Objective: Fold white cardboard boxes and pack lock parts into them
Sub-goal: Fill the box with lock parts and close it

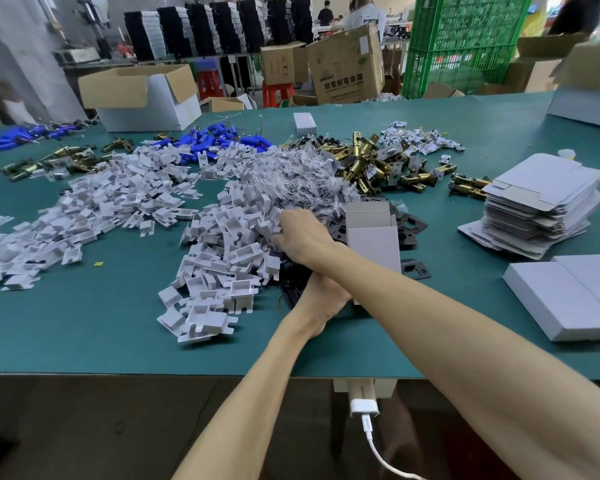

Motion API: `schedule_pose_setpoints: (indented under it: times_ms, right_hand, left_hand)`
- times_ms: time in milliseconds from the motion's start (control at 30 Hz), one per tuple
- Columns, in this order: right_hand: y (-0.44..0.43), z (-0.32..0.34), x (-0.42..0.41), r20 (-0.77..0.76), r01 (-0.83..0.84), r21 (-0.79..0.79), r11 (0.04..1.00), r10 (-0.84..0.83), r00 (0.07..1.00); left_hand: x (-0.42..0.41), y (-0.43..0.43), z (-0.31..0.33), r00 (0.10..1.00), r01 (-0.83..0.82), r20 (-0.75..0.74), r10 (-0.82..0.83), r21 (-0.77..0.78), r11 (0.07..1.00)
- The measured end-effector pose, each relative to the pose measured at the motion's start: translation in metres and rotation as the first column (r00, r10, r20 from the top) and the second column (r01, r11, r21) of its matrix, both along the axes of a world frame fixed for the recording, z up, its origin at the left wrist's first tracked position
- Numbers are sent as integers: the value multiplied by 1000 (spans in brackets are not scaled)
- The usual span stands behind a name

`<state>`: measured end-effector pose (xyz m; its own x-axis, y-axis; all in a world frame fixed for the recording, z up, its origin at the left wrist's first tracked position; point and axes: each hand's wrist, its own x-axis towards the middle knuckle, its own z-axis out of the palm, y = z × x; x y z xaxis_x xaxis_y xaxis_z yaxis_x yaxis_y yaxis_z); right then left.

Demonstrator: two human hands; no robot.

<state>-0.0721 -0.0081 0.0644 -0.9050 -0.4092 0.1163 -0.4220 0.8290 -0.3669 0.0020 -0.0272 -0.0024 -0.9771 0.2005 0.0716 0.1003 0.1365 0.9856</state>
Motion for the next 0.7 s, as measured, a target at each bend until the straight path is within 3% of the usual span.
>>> schedule_pose_setpoints:
  times_ms: [300,433,533,700]
  right_hand:
    - [11,15,7,48,2,-318,948,14,999]
    - [35,41,13,43,-22,-482,876,48,998]
    - [62,58,16,17,-30,-490,871,44,999]
    - [112,78,12,-45,31,-362,932,-51,998]
  left_hand:
    - [-5,-1,-5,1000,8,7,-9,82,997]
    - [-5,1,-3,998,7,68,-19,180,984]
    - [-3,1,0,995,3,99,-27,233,973]
    - [-1,1,2,994,1,101,-29,263,965]
